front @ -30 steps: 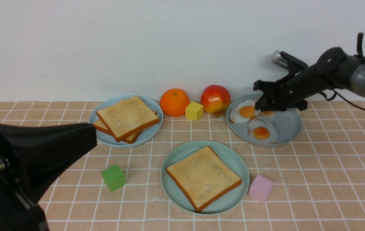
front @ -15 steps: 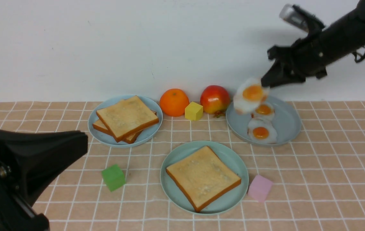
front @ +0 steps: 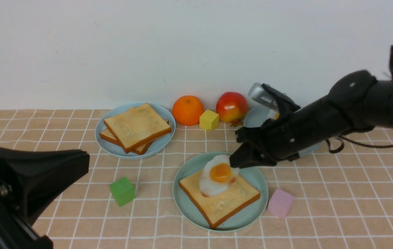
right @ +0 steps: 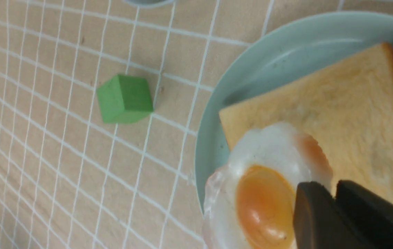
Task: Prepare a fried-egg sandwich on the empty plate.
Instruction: Use the right arm to place the fried egg on the slice of bread in the middle
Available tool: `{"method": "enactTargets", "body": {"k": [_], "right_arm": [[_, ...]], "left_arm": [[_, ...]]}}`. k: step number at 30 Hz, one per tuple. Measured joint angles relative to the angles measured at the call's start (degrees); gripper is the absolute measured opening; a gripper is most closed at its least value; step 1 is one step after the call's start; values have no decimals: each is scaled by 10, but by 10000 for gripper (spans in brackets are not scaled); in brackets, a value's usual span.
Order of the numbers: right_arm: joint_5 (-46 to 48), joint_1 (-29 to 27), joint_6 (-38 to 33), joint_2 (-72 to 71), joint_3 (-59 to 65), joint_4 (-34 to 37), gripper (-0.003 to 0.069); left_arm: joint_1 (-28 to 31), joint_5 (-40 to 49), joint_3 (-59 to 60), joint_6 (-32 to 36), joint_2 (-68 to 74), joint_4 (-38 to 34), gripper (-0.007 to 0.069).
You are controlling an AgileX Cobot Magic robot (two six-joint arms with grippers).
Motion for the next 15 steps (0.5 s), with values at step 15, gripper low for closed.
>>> {"method": "enactTargets", "body": {"k": [15], "right_arm": [[-40, 4, -3, 42, 4, 7, 279]], "left_arm": [[0, 3, 2, -6, 0, 0, 15]]}}
